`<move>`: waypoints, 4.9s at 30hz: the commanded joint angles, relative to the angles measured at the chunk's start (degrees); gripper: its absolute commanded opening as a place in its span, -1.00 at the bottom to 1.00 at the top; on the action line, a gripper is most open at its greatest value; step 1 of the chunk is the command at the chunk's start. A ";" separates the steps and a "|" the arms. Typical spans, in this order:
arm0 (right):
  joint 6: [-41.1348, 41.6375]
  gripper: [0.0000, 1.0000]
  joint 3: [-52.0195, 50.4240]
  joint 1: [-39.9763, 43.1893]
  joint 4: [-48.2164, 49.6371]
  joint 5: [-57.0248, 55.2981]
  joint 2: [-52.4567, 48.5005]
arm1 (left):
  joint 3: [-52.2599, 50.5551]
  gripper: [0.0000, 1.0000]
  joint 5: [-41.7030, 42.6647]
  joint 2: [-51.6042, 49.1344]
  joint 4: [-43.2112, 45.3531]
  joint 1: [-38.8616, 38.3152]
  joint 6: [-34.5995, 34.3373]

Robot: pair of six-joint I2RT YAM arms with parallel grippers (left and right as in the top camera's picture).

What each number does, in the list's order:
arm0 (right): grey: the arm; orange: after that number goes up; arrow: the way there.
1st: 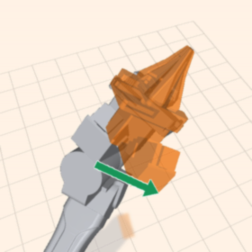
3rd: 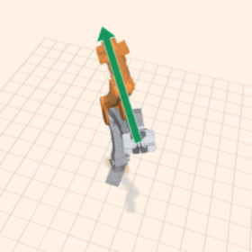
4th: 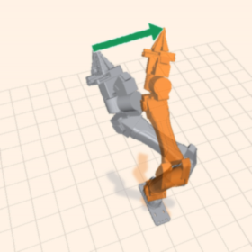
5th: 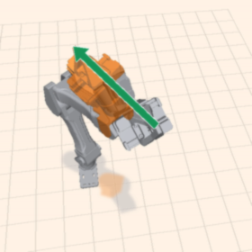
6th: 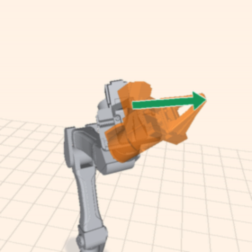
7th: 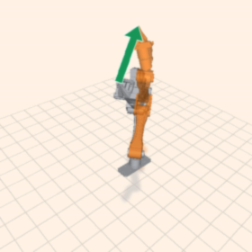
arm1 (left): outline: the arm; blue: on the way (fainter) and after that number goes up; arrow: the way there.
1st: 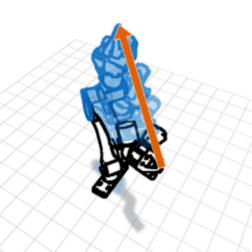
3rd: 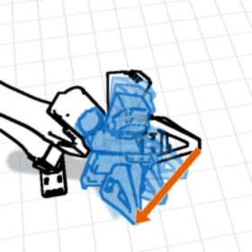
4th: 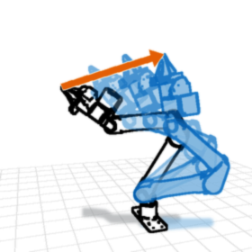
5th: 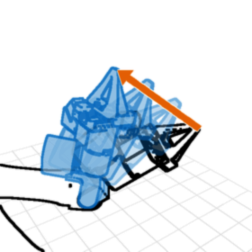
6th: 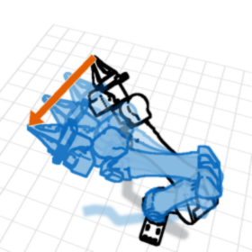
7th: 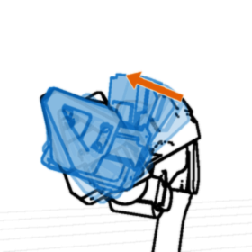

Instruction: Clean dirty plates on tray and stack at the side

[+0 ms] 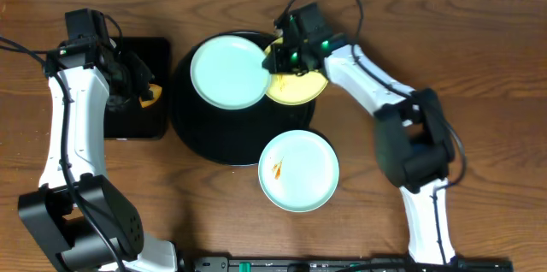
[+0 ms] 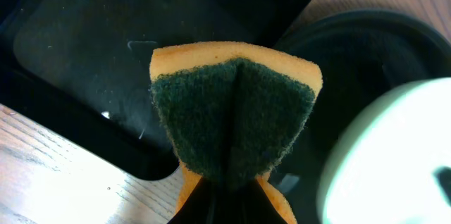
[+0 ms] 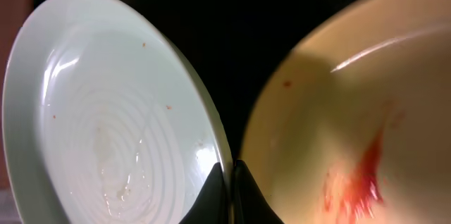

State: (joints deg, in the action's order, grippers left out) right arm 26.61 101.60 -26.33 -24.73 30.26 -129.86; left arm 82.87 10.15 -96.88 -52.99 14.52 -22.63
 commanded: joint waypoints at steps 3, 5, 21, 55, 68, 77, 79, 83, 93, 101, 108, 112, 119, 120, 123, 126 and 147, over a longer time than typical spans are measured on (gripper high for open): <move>-0.66 -0.97 0.42 5.14 -5.16 1.73 11.32 | -0.26 -0.83 -0.28 -0.11 -0.76 0.26 0.31; -1.73 -0.97 0.42 7.74 -8.94 1.70 14.05 | -0.26 -0.83 -0.28 -0.11 -0.76 0.26 0.31; -14.08 -0.97 -3.02 35.85 -43.25 -13.55 23.47 | -0.26 -0.83 -0.31 -0.11 -1.20 0.24 0.31; -16.20 0.16 -21.44 27.02 -44.83 -12.85 33.29 | -0.26 -0.84 -0.28 -0.11 -1.20 0.24 0.31; -16.98 -0.05 -35.78 15.34 -48.06 -13.51 33.48 | -0.26 -0.84 -0.31 -0.11 -1.66 0.24 0.31; -11.61 -0.12 -47.74 4.59 -39.69 -15.69 33.48 | -0.26 -0.84 -0.31 -0.11 -1.64 0.24 0.33; -11.15 -0.13 -49.31 2.40 -37.29 -17.49 33.48 | -0.26 -0.85 -0.31 -0.11 -1.64 0.24 0.31; -9.75 -0.21 -52.00 -1.53 -31.91 -19.10 33.48 | -0.26 -0.83 -0.31 -0.11 -1.66 0.26 0.33; -2.58 -0.26 -53.05 -13.79 -24.09 -25.22 33.48 | -0.26 -0.83 -0.31 -0.11 -1.66 0.24 0.31; -2.99 -0.27 -52.26 -17.49 -17.00 -25.73 33.48 | -0.26 -0.84 -0.31 -0.11 -1.66 0.24 0.31; -9.20 -0.22 -45.40 -17.35 -15.21 -27.47 33.48 | -0.26 -0.83 -0.31 -0.11 -1.68 0.24 0.31; -11.93 -0.18 -39.93 -17.16 -14.01 -27.41 33.48 | -0.26 -0.83 -0.28 -0.11 -1.75 0.24 0.31; -11.74 -0.12 -36.76 -17.05 -12.41 -26.14 33.48 | -0.26 -0.84 -0.31 -0.11 -2.01 0.24 0.31; -11.17 -0.11 -36.76 -16.76 -12.52 -24.94 33.48 | -0.24 -0.84 -0.31 -0.11 -2.03 0.24 0.31; -11.21 -0.08 -36.79 -15.67 -13.51 -19.80 33.48 | -0.26 -0.83 -0.31 -0.11 -2.05 0.24 0.31; -11.23 -0.07 -36.79 -14.86 -14.58 -12.20 33.46 | -0.26 -0.84 -0.28 -0.11 -2.05 0.24 0.31; -12.09 -0.15 -35.17 -16.96 -21.31 -2.99 21.49 | -0.26 -0.84 -0.31 -0.11 -1.99 0.24 0.31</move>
State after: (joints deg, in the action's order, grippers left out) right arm 15.77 64.84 -42.57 -45.65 26.04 -107.33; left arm 82.87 10.13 -96.88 -55.07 14.52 -22.63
